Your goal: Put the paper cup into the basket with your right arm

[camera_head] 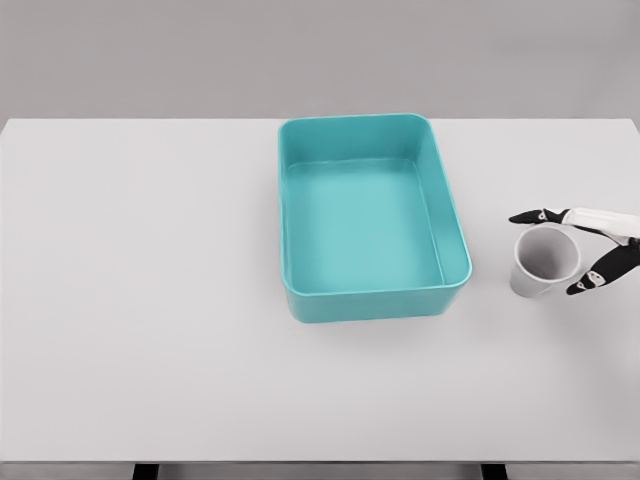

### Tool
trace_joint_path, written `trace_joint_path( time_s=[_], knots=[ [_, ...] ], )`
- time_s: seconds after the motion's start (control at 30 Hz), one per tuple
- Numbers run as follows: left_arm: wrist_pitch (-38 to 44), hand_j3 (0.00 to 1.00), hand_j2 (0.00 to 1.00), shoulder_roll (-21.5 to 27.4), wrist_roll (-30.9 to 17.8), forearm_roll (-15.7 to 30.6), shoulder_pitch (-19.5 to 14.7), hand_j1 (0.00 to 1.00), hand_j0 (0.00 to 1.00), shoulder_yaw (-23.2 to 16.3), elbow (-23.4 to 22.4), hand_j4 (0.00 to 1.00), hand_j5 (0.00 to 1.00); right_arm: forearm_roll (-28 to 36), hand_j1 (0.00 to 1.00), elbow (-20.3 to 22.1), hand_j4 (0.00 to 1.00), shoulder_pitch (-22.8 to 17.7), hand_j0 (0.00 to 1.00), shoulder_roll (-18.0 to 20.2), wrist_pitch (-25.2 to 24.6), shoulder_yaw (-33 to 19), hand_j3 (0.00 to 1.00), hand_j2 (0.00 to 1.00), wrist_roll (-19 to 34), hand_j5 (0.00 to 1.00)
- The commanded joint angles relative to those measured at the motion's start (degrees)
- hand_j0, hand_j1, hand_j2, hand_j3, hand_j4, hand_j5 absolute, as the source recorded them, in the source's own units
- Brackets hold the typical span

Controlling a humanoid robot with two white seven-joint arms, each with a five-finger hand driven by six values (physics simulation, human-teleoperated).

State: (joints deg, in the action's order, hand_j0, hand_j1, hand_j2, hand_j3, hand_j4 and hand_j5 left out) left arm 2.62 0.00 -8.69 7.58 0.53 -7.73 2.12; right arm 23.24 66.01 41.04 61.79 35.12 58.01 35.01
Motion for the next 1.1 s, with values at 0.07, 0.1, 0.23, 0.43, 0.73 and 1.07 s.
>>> trace_joint_path(
  time_s=[0.07, 0.1, 0.23, 0.43, 0.73, 1.07],
  knots=[
    [0.01, 1.00, 1.00, 0.00, -0.01, -0.02, 0.00, 1.00, 1.00, -0.01, -0.01, 1.00, 1.00, 0.49, 1.00, 1.49, 1.00, 0.00, 1.00, -0.01, -0.12, 0.00, 1.00, 1.00, -0.01, 1.00],
    [0.01, 1.00, 1.00, 0.00, -0.01, -0.02, 0.00, 1.00, 1.00, -0.01, -0.01, 1.00, 1.00, 0.49, 1.00, 1.67, 1.00, 0.00, 1.00, -0.01, -0.12, 0.00, 1.00, 1.00, -0.01, 1.00],
    [0.01, 1.00, 1.00, 0.00, -0.01, -0.02, 0.00, 1.00, 1.00, -0.01, -0.01, 1.00, 1.00, 0.49, 0.91, 4.48, 0.91, 0.00, 0.91, -0.01, -0.12, 0.44, 0.91, 0.91, -0.01, 0.91],
    [-0.08, 1.00, 1.00, 0.00, -0.01, 0.07, 0.00, 1.00, 1.00, -0.01, -0.01, 1.00, 1.00, 0.49, 0.78, 4.66, 0.78, 0.00, 0.78, -0.01, -0.12, 0.44, 0.78, 0.78, -0.01, 0.78],
    [0.01, 1.00, 1.00, 0.00, -0.01, -0.02, 0.00, 1.00, 1.00, -0.01, -0.01, 1.00, 1.00, 1.37, 0.79, 4.04, 0.79, 0.00, 0.79, 0.08, -0.12, -0.53, 0.79, 0.79, -0.01, 0.79],
    [0.01, 1.00, 1.00, 0.00, -0.01, 0.07, 0.00, 1.00, 1.00, -0.01, -0.01, 1.00, 1.00, 1.46, 0.72, 3.95, 0.72, 0.00, 0.72, 0.08, -0.12, -2.64, 0.72, 0.72, -0.01, 0.72]
  ],
)
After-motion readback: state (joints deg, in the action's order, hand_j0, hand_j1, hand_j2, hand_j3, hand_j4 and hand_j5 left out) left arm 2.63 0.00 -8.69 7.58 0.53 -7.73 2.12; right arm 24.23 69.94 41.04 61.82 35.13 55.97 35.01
